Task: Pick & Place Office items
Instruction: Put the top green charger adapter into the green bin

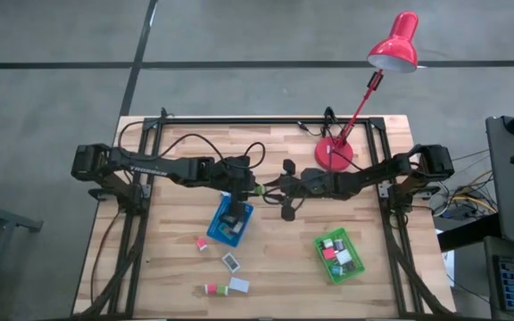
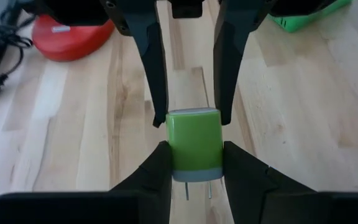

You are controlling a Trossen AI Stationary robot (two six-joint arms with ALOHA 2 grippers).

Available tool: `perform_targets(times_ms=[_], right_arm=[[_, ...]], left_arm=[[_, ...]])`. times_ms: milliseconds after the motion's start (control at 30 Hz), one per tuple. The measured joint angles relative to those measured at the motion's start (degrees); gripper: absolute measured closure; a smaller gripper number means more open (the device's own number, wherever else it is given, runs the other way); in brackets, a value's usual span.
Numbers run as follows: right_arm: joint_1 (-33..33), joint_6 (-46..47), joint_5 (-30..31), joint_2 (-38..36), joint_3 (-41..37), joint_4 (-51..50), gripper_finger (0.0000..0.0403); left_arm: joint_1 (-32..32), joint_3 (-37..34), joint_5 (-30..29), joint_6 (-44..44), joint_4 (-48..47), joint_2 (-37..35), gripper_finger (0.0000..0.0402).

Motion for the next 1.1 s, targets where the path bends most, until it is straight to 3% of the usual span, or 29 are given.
perform_targets(times_ms=[267,400,1100], right_arm=[[-0.1,0.2,-2.1,8.7,7.1,-3.0,0.0288],[0.3,-0.8,2.1,10.2,10.9,-8.7,0.0288],[1.8,-2.9,5.6,6.4,9.4,-10.9,0.0288]], left_arm=[[0.0,-0.3,0.2,-0.2,-7.3,0.1,0.0296],[0.1,-0.3,0.0,0.4,-8.8,0.1,0.0296],[0.0,-0.7,0.3,2.4,-4.6,0.0,0.0297]])
